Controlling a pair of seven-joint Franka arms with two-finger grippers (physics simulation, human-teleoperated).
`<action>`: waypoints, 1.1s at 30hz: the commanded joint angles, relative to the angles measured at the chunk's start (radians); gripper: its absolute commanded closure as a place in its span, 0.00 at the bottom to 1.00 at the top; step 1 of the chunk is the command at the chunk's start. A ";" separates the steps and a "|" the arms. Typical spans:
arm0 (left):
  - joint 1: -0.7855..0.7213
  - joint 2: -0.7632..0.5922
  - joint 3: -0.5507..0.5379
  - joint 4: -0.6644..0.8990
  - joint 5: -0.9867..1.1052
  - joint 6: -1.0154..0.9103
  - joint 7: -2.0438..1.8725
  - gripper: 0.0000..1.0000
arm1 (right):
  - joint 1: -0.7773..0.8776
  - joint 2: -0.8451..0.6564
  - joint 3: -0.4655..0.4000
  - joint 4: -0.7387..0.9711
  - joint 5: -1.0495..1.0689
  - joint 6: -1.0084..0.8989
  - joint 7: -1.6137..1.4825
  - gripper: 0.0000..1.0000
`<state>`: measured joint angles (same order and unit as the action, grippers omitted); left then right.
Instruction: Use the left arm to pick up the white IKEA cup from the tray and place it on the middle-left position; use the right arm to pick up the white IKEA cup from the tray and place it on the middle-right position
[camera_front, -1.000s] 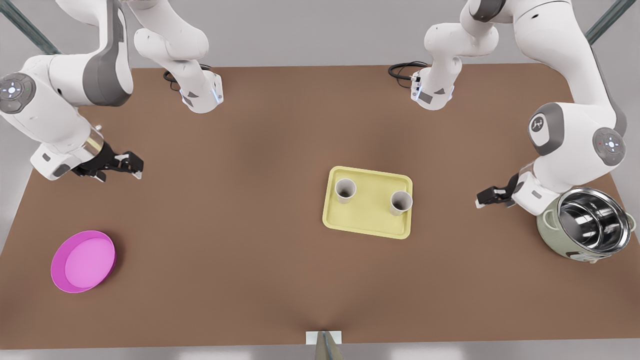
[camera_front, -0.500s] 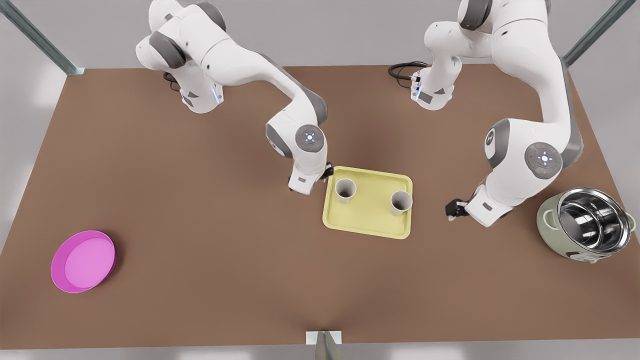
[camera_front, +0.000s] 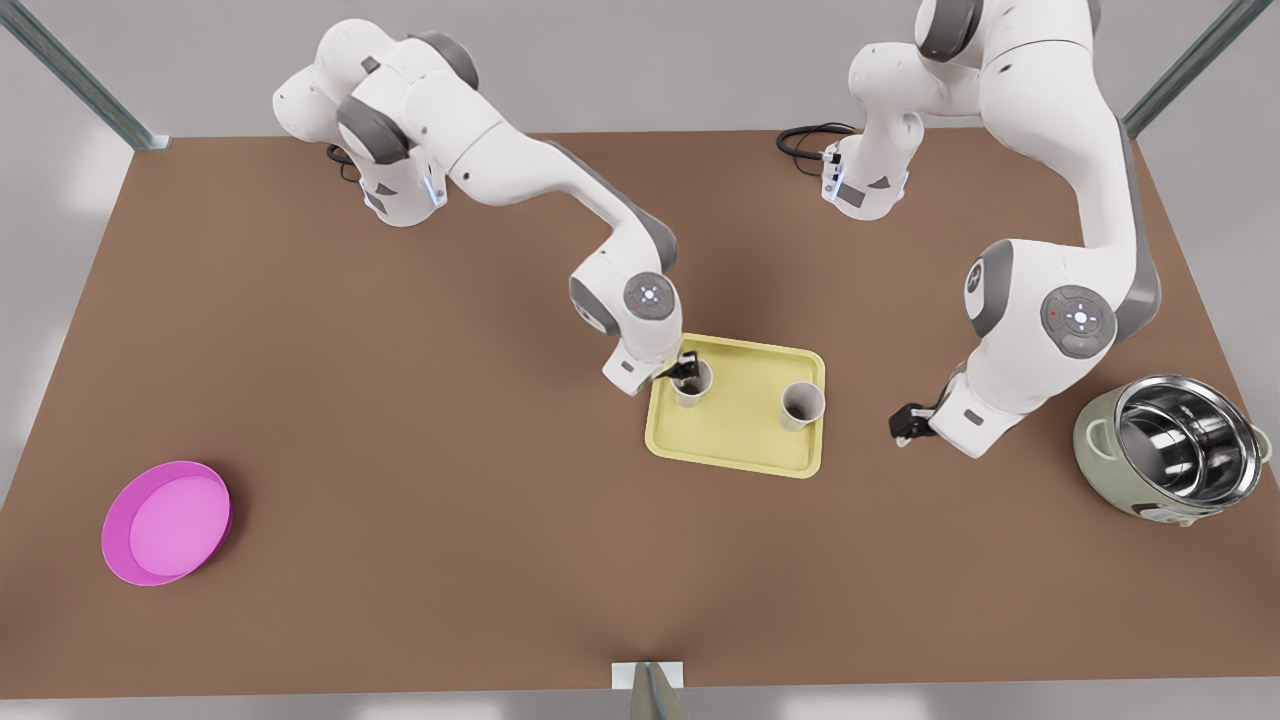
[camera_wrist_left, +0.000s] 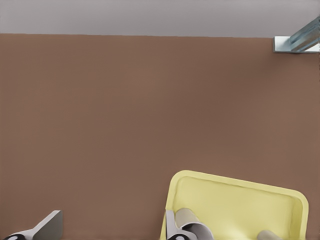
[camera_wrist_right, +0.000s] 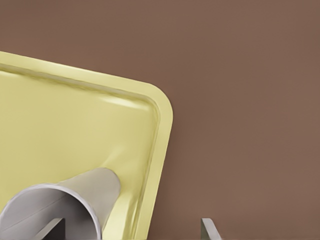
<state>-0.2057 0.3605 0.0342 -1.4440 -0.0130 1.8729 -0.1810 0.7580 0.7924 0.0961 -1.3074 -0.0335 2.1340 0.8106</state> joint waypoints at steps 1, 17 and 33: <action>0.026 -0.003 0.003 0.001 -0.031 -0.003 -0.031 0.00 | 0.009 0.018 0.001 0.000 0.000 0.063 0.277 0.00; 0.002 0.002 0.003 -0.003 -0.012 -0.001 -0.031 0.00 | 0.014 0.064 -0.003 0.016 0.001 0.086 0.275 0.75; 0.031 -0.008 0.007 -0.007 -0.004 -0.081 -0.034 0.00 | -0.786 -0.104 0.076 0.028 -0.089 -0.172 -1.087 1.00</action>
<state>-0.1834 0.3535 0.0407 -1.4520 -0.0178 1.8498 -0.2091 -0.0007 0.6862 0.1709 -1.2804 -0.0525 2.0371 0.6249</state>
